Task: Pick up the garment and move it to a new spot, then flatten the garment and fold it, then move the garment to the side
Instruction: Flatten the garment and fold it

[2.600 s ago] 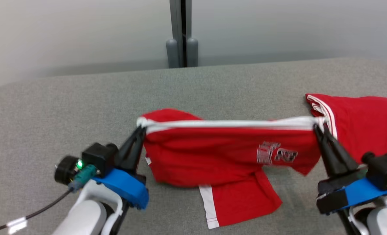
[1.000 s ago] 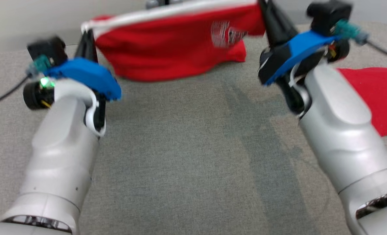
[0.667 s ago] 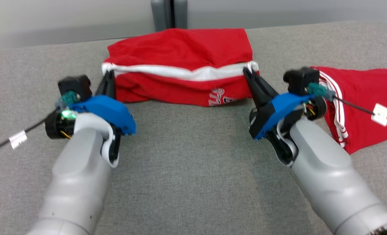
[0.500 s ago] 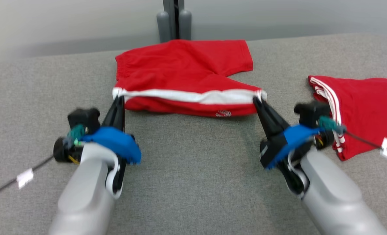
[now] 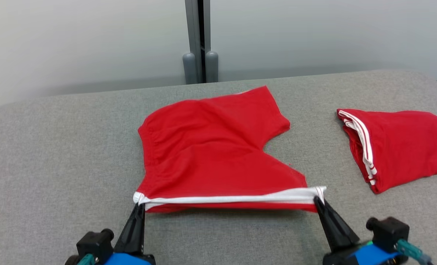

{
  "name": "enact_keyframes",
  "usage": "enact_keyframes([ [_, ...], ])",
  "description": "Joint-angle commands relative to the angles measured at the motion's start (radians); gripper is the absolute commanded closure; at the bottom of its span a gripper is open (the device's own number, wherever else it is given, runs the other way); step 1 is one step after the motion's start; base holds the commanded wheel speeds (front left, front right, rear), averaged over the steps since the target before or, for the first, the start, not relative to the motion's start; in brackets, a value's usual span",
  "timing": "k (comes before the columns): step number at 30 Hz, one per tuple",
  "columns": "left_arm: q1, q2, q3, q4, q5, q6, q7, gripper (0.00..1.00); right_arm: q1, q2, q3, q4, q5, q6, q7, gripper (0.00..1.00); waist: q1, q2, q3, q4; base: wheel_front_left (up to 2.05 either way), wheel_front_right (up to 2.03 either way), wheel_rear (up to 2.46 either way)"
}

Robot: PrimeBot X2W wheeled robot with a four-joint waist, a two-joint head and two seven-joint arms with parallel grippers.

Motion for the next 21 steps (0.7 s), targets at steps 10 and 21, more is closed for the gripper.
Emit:
enact_keyframes([
  [10, 0.179, 0.015, -0.020, -0.307, -0.036, 0.065, 0.187, 1.00, 0.239, 0.049, -0.142, -0.332, -0.102, -0.001, 0.201, 1.00, 0.0003, 0.0002, -0.037, -0.016, 0.00, 0.00, 0.00],
  [21, -0.079, 0.024, -0.027, -0.230, -0.059, 0.027, 0.297, 1.00, -0.096, -0.039, -0.141, -0.246, -0.071, -0.001, 0.287, 1.00, 0.0003, 0.0002, 0.113, 0.029, 0.00, 0.00, 0.00],
])
